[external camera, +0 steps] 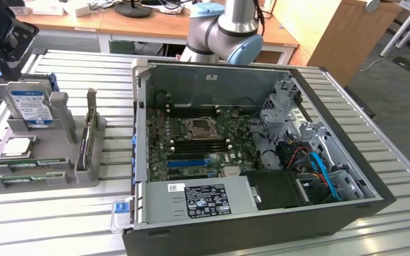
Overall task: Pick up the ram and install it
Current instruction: 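Reach for the ram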
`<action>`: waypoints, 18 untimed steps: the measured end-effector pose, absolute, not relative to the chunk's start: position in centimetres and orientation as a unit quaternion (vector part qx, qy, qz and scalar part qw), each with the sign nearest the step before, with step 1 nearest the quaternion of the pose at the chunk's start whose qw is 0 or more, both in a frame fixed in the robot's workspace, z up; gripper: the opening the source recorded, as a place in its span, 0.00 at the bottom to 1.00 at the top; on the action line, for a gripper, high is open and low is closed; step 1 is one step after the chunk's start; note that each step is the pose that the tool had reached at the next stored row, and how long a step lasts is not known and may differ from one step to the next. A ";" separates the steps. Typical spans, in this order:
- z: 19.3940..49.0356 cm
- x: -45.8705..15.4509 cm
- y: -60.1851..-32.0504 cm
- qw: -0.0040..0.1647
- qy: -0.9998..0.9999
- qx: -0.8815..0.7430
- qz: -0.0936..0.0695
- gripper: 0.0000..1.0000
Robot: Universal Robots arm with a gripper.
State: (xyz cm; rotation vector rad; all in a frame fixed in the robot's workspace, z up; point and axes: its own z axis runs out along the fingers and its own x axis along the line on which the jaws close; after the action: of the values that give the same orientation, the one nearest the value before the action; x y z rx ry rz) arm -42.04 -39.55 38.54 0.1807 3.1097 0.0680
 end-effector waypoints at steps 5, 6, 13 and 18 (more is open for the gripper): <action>38.5 -42.6 -39.5 0.013 0.998 0.059 0.022 0.11; 38.5 -42.6 -39.5 0.013 0.998 0.059 0.022 0.11; 38.5 -42.7 -39.7 0.013 0.998 0.059 0.022 0.11; 38.5 -42.7 -40.4 0.013 0.998 0.059 0.022 0.11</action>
State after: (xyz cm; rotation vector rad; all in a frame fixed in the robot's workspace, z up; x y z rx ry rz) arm -42.66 -40.35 38.53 0.1845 3.1094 0.0680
